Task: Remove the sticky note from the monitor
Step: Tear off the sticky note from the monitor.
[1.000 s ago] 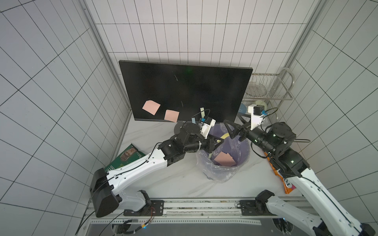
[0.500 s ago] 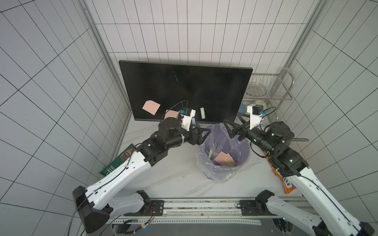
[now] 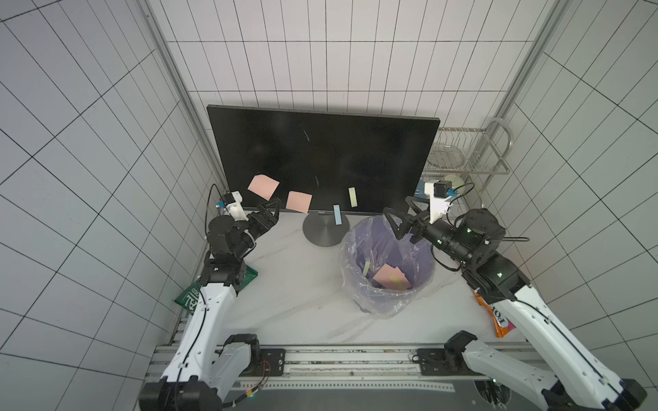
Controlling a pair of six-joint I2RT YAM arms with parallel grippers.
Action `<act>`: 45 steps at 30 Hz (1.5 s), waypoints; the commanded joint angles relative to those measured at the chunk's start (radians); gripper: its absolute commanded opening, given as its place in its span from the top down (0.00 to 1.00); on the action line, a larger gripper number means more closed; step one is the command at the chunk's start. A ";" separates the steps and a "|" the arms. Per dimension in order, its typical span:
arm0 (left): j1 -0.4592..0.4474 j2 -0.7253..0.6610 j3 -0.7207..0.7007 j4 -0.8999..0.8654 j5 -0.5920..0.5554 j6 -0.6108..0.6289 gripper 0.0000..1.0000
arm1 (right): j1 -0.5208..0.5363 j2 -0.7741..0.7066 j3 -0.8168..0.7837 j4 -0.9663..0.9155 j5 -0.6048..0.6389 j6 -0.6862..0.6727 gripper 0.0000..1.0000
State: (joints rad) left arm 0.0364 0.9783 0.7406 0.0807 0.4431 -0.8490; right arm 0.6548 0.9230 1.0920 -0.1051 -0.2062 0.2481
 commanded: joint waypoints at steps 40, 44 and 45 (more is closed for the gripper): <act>0.094 0.340 -0.018 0.641 0.165 -0.312 0.19 | 0.012 0.009 0.034 0.004 -0.022 0.000 0.01; 0.095 0.359 -0.011 0.648 0.166 -0.320 0.32 | 0.012 0.007 0.037 0.004 -0.023 0.000 0.01; 0.096 0.359 -0.009 0.649 0.166 -0.321 0.36 | 0.012 0.005 0.036 0.003 -0.023 0.000 0.01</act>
State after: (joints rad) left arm 0.1265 1.3254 0.7074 0.7002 0.5987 -1.1683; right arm 0.6563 0.9329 1.0924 -0.1055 -0.2230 0.2558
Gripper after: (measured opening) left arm 0.660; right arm 0.987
